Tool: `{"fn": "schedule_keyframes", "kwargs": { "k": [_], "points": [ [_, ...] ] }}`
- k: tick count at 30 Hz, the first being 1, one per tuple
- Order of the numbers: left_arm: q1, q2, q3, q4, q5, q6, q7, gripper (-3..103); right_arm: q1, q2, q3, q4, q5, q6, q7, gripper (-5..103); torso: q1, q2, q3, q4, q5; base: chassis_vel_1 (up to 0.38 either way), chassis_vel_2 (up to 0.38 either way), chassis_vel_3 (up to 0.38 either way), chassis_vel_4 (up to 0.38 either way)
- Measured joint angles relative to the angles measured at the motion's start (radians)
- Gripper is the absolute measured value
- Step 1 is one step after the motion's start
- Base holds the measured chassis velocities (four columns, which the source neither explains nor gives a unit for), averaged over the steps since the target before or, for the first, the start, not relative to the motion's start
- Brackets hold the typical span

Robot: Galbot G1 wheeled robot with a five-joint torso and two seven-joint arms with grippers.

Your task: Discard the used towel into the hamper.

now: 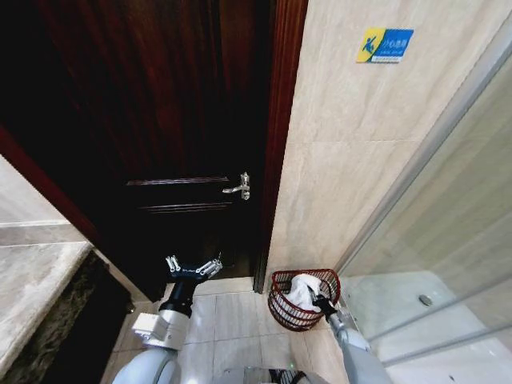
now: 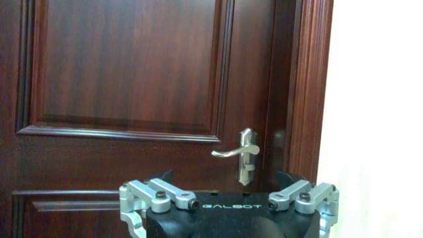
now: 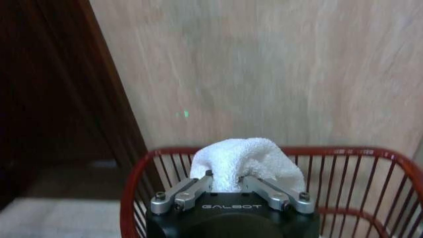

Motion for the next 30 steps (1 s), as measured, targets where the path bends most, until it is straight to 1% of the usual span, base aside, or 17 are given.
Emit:
{"fn": "schedule_keyframes", "kwargs": {
  "k": [3,4,6,8,10,12,13,17,19,20,22,23,25,26,28,29,30],
  "points": [
    [0.000,0.000,0.000,0.000,0.000,0.000,0.000,100,0.046,0.002,-0.002,-0.035,-0.087,-0.064,0.003,8,0.000,0.000,0.000,0.0000,0.0000,0.000,0.000,0.000,0.000],
    [0.000,0.000,0.000,0.000,0.000,0.000,0.000,100,0.046,0.002,-0.002,-0.035,-0.087,-0.064,0.003,8,0.000,0.000,0.000,0.0000,0.0000,0.000,0.000,0.000,0.000],
    [0.000,0.000,0.000,0.000,0.000,0.000,0.000,100,0.081,0.011,-0.010,-0.065,-0.140,-0.081,0.007,8,0.000,0.000,0.000,0.0000,0.0001,0.000,0.000,0.000,0.000],
    [0.000,0.000,0.000,0.000,0.000,0.000,0.000,100,0.114,0.019,-0.022,-0.090,-0.180,-0.075,0.003,8,0.000,0.000,0.000,0.0001,0.0002,0.000,0.000,0.000,0.000],
    [0.000,0.000,0.000,0.000,0.000,0.000,0.000,100,0.122,0.023,-0.035,-0.090,-0.191,-0.073,0.002,8,0.000,0.000,0.000,0.0001,0.0000,0.000,0.000,0.000,0.000],
    [0.000,0.000,0.000,0.000,0.000,0.000,0.000,100,0.135,0.030,-0.055,-0.090,-0.238,-0.073,0.007,8,0.000,0.000,0.000,0.0001,0.0002,0.000,0.000,0.000,0.000],
    [0.000,0.000,0.000,0.000,0.000,0.000,0.000,100,0.135,0.030,-0.055,-0.090,-0.238,-0.073,0.007,8,0.000,0.000,0.000,0.0001,0.0002,0.000,0.000,0.000,0.000],
    [0.000,0.000,0.000,0.000,0.000,0.000,0.000,100,0.159,0.027,-0.058,-0.145,-0.296,-0.068,0.036,8,0.000,0.000,0.000,0.0003,0.0001,0.000,0.000,0.000,0.000],
    [0.000,0.000,0.000,0.000,0.000,0.000,0.000,100,0.154,0.019,-0.057,-0.161,-0.362,-0.067,0.072,6,0.000,0.000,0.000,-0.0002,0.0000,0.000,0.000,0.000,0.000],
    [0.000,0.000,0.000,0.000,0.000,0.000,0.000,100,0.154,0.019,-0.057,-0.161,-0.362,-0.067,0.072,6,0.000,0.000,0.000,-0.0002,0.0000,0.000,0.000,0.000,0.000],
    [0.000,0.000,0.000,0.000,0.000,0.000,0.000,100,0.155,0.015,-0.046,-0.191,-0.464,-0.073,0.156,16,0.000,0.000,0.000,-0.0002,0.0002,0.000,0.000,0.000,0.000],
    [0.000,0.000,0.000,0.000,0.000,0.000,0.000,100,0.155,0.015,-0.046,-0.191,-0.464,-0.073,0.156,16,0.000,0.000,0.000,-0.0002,0.0002,0.000,0.000,0.000,0.000],
    [0.000,0.000,0.000,0.000,0.000,0.000,0.000,100,0.166,0.008,-0.034,-0.231,-0.501,-0.089,0.240,27,0.000,0.000,0.000,0.0000,0.0002,0.000,0.000,0.000,0.000],
    [0.000,0.000,0.000,0.000,0.000,0.000,0.000,100,0.166,0.008,-0.034,-0.231,-0.501,-0.089,0.240,27,0.000,0.000,0.000,0.0000,0.0002,0.000,0.000,0.000,0.000],
    [0.000,0.000,0.000,0.000,0.000,0.000,0.000,100,0.168,0.005,-0.035,-0.240,-0.522,-0.109,0.321,38,0.000,0.000,0.000,-0.0002,0.0001,0.000,0.000,0.000,0.000],
    [0.000,0.000,0.000,0.000,0.000,0.000,0.000,100,0.168,0.005,-0.035,-0.240,-0.522,-0.109,0.321,38,0.000,0.000,0.000,-0.0002,0.0001,0.000,0.000,0.000,0.000],
    [0.000,0.000,0.000,0.000,0.000,0.000,0.000,100,0.170,0.007,-0.034,-0.240,-0.536,-0.115,0.351,43,0.000,0.000,0.000,-0.0001,0.0000,0.000,0.000,0.000,0.000]
  ]
}}
